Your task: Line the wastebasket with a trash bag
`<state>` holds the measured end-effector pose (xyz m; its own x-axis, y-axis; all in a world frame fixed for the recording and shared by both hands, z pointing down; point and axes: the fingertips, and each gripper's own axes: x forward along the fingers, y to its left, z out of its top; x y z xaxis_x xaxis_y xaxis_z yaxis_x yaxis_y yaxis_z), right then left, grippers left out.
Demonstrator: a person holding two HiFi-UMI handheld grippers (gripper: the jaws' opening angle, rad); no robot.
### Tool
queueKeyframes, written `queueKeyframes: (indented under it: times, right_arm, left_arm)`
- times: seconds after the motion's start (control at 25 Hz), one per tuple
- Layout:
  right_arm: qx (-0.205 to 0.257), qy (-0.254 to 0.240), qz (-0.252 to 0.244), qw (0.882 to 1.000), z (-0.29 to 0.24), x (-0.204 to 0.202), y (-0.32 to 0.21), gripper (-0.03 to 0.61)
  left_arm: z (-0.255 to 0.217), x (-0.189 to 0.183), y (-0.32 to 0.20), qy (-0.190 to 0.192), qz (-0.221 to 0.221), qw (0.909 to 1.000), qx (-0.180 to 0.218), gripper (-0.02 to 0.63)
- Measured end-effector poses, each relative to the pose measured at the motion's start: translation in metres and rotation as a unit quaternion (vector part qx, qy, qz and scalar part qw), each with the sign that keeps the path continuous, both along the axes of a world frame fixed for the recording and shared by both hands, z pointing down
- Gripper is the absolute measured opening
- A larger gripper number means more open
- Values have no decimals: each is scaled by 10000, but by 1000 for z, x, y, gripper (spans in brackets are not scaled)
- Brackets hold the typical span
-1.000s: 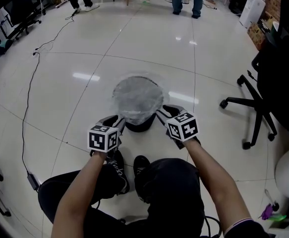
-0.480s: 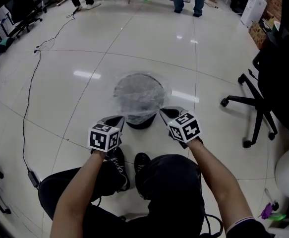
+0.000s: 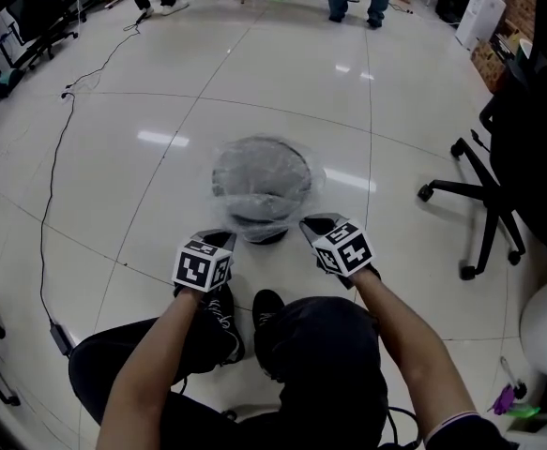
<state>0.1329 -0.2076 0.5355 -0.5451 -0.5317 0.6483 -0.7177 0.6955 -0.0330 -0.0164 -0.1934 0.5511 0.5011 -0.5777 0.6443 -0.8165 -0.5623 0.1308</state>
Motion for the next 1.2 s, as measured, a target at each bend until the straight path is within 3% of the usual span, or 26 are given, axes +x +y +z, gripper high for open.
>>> queueKeyframes:
  times: [0.4, 0.64, 0.84, 1.2]
  right_arm:
    - [-364, 95, 27, 9993, 34, 6, -5, 3]
    - [-516, 39, 71, 9986, 35, 12, 1, 66]
    - [-542, 20, 24, 9985, 25, 21, 11, 148]
    - [-124, -30, 302, 9995, -24, 47, 3, 143]
  left_arm:
    - [33, 6, -2, -93, 95, 9994, -328, 12]
    - [30, -1, 11, 19, 154, 9988, -459, 102]
    - [8, -26, 12, 11, -114, 9996, -239, 115]
    - [-65, -68, -18, -123, -405, 9979, 488, 115]
